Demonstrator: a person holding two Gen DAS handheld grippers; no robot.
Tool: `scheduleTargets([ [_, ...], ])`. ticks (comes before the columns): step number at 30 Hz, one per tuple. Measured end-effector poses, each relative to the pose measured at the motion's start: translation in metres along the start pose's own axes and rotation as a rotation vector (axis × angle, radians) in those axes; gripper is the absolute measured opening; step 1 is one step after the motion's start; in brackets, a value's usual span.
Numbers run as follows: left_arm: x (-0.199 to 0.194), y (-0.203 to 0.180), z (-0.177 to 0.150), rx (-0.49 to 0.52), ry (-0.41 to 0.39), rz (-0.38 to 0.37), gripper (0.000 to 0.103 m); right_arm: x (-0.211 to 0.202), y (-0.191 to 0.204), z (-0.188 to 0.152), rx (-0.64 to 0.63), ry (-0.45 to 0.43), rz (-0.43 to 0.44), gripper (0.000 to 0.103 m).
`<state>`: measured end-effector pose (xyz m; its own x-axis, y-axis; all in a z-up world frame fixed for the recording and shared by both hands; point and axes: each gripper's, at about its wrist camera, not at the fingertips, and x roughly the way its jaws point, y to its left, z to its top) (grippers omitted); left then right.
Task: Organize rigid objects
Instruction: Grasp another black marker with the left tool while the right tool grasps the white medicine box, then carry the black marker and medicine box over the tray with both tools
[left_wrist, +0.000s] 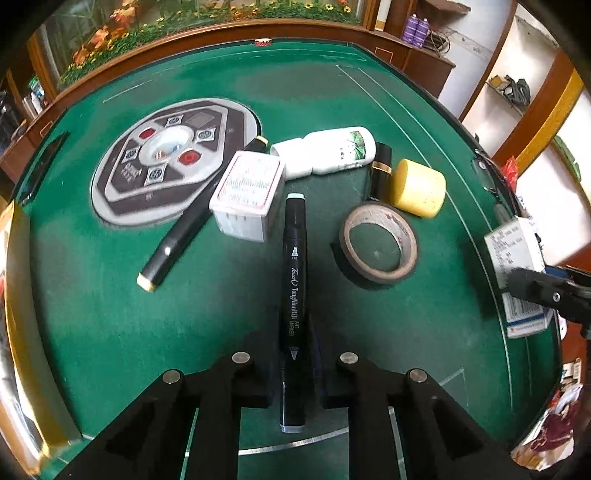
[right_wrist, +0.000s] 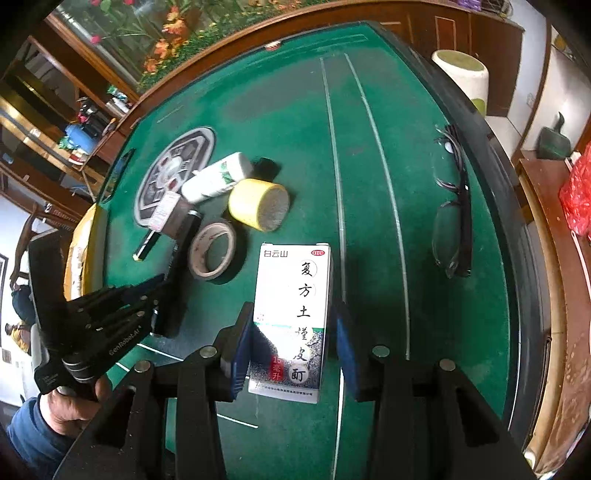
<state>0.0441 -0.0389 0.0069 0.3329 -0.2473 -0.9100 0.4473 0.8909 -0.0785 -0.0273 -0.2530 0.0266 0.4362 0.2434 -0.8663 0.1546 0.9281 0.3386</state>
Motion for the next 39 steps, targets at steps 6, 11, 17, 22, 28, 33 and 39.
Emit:
scheduleTargets([
  [6,-0.015,0.009,-0.02,-0.038,-0.03,-0.022,0.014,0.004,0.028,-0.003,-0.076,-0.002,0.048,0.04],
  [11,-0.035,0.026,-0.038,-0.105,-0.06,-0.04,0.014,0.014,0.057,-0.007,-0.149,0.021,0.087,0.04],
  [17,-0.064,0.06,-0.054,-0.18,-0.105,-0.037,0.014,0.025,0.094,-0.007,-0.21,0.05,0.127,0.04],
  [22,-0.096,0.093,-0.056,-0.238,-0.178,-0.02,0.014,0.03,0.131,-0.004,-0.265,0.06,0.154,0.04],
  [28,-0.121,0.143,-0.063,-0.335,-0.242,0.015,0.014,0.033,0.176,0.001,-0.334,0.06,0.187,0.04],
  [33,-0.134,0.188,-0.078,-0.411,-0.268,0.06,0.014,0.046,0.224,0.004,-0.397,0.08,0.224,0.04],
  [39,-0.14,0.235,-0.092,-0.491,-0.278,0.11,0.014,0.064,0.283,0.008,-0.476,0.104,0.256,0.04],
])
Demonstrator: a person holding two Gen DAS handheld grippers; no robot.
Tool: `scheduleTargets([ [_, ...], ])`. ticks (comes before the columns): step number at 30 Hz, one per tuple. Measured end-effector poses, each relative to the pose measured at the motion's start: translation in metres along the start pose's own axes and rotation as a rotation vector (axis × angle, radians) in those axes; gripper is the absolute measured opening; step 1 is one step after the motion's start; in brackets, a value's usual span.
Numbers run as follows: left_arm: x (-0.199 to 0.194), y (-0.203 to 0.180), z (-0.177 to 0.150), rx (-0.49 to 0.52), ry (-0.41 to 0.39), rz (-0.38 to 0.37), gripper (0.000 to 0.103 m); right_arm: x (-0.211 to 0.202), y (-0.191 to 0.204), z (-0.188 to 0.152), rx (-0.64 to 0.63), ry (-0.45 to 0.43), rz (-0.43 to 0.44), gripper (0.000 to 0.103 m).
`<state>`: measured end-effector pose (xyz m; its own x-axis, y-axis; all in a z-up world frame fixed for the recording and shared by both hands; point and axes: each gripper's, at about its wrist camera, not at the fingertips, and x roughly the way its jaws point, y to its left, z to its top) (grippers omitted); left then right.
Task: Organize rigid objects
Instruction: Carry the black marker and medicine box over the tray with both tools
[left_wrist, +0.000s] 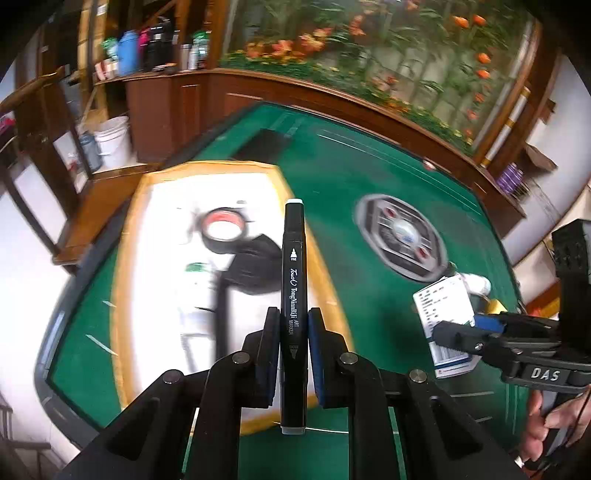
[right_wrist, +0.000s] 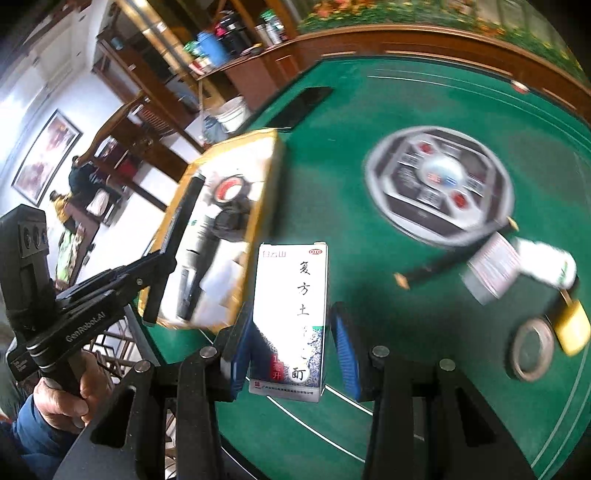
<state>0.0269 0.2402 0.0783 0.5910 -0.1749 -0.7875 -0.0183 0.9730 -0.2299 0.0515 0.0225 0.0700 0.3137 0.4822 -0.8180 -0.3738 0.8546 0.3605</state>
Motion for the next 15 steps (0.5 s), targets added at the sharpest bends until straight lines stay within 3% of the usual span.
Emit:
scheduleTargets([
  [15,0.033,0.072,0.018,-0.072,0.03,0.075,0.015,0.088,0.084,0.088,-0.121,0.05,-0.004,0.04],
])
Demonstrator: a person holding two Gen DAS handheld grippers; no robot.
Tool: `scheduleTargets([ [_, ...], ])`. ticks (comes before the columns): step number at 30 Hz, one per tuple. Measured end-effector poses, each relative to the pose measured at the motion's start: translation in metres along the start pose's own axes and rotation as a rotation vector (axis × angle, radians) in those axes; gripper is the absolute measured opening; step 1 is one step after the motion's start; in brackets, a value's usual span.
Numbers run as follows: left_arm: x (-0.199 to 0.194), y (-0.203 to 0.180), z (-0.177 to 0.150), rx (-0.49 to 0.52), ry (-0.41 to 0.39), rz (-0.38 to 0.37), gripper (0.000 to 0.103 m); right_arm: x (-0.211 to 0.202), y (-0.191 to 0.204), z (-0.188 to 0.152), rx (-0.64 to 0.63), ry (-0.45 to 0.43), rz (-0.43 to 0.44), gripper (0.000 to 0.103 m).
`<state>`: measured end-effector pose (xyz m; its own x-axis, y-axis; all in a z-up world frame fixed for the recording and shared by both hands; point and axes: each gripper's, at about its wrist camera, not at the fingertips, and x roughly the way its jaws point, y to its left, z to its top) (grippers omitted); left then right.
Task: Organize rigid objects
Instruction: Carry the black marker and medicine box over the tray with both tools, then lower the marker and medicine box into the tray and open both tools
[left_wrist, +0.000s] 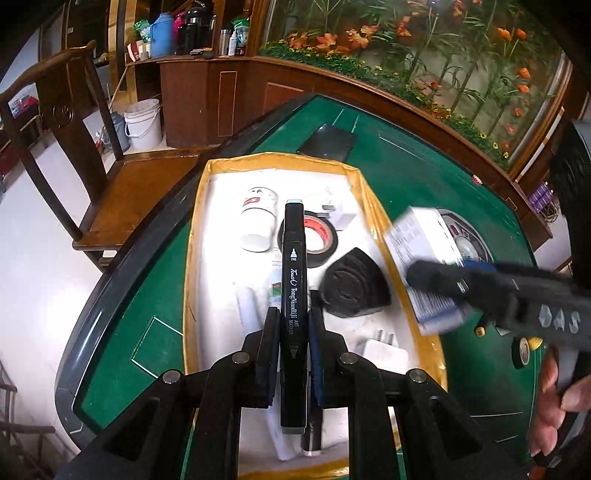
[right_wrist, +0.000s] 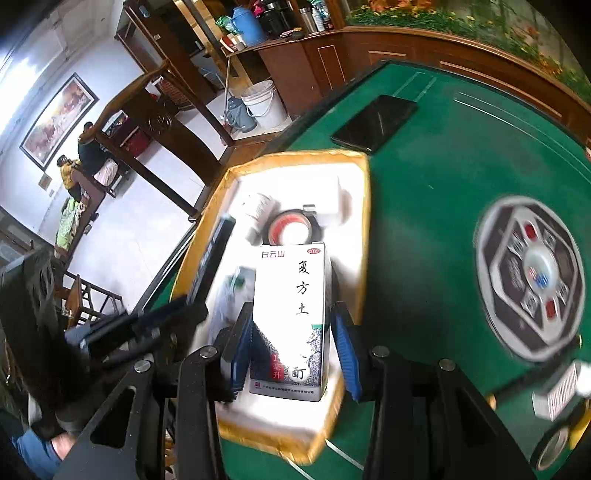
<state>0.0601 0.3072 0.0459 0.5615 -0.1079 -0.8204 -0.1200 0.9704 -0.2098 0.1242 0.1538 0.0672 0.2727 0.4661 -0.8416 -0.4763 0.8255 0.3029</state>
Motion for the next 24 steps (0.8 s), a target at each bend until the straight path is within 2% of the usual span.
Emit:
scheduleTargets([
  [6,0.012,0.014,0.001,-0.01,0.008,0.024,0.014,0.035,0.01,0.033,-0.009,0.012,-0.048,0.04],
  [11,0.019,0.014,-0.004,0.013,0.015,0.03,0.015,0.06,0.019,0.047,-0.028,0.029,-0.086,0.04],
  [18,0.018,0.009,-0.01,0.06,-0.002,0.048,0.015,0.086,0.031,0.05,-0.057,0.063,-0.12,0.039],
  [24,0.017,0.011,-0.015,0.059,-0.006,0.05,0.015,0.099,0.032,0.051,-0.076,0.088,-0.138,0.039],
])
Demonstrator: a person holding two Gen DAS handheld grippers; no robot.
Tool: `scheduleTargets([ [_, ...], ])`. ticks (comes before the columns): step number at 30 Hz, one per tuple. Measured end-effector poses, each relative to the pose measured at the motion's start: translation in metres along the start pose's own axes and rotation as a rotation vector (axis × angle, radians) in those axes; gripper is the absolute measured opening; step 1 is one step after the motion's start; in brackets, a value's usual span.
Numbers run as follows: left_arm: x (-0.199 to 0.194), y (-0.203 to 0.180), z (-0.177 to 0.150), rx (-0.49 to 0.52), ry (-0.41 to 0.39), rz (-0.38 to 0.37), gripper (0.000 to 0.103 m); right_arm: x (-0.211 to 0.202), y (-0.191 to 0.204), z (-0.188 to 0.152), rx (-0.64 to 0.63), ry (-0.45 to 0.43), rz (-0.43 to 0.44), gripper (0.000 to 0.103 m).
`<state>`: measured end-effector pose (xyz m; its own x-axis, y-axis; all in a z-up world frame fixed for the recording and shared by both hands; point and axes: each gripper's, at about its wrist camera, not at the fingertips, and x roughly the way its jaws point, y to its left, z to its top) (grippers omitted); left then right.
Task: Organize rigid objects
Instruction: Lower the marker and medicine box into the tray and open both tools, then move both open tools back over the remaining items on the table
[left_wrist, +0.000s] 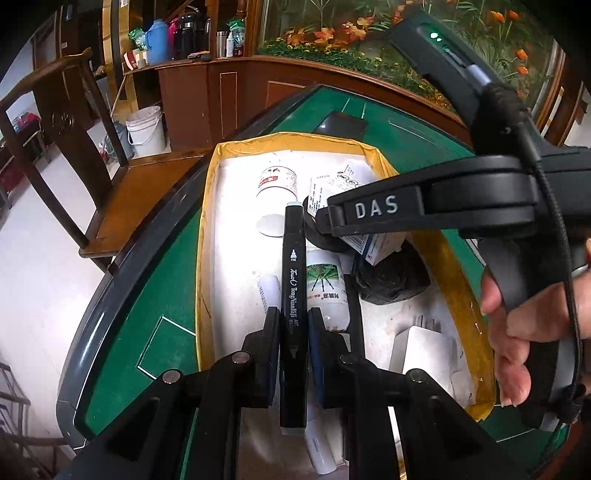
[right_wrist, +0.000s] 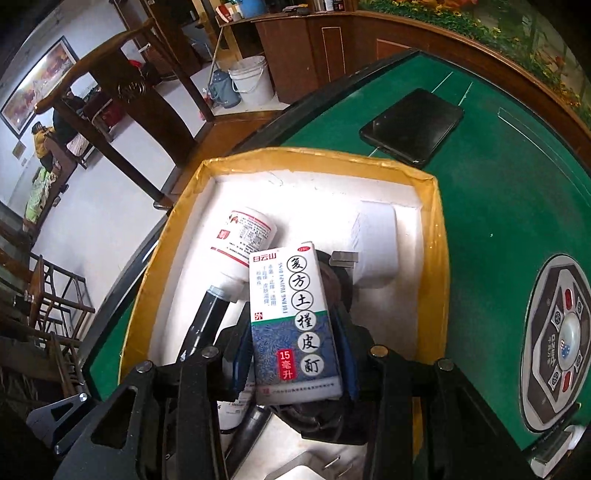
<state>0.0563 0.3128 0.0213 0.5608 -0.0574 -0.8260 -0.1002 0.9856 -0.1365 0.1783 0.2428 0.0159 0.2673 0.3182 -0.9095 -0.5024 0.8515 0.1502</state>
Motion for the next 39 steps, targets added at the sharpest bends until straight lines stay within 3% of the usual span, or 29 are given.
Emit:
scheduleTargets([
  [7,-0.004,-0.001,-0.004,-0.002,0.001,-0.004,0.016,-0.001,0.002,-0.003,0.0,0.007,0.014,0.042],
  [9,-0.006,-0.003,-0.006,0.001,0.002,-0.003,0.024,-0.008,0.002,-0.005,0.002,-0.002,0.02,0.051],
  [11,-0.008,-0.004,-0.007,-0.008,0.001,-0.01,0.034,-0.014,0.002,-0.008,0.001,-0.017,0.022,0.053],
  [20,-0.023,-0.015,-0.017,-0.012,-0.01,-0.022,0.036,-0.042,-0.005,-0.036,0.029,-0.033,0.052,0.054],
  [25,-0.033,-0.028,-0.026,-0.003,-0.019,-0.023,0.043,-0.062,-0.014,-0.056,0.066,-0.041,0.081,0.055],
  [34,-0.046,-0.08,-0.033,0.083,-0.037,-0.029,0.043,-0.114,-0.059,-0.104,0.134,-0.107,0.12,0.057],
  [39,-0.05,-0.117,-0.036,0.153,-0.051,-0.036,0.051,-0.138,-0.101,-0.139,0.216,-0.125,0.122,0.057],
])
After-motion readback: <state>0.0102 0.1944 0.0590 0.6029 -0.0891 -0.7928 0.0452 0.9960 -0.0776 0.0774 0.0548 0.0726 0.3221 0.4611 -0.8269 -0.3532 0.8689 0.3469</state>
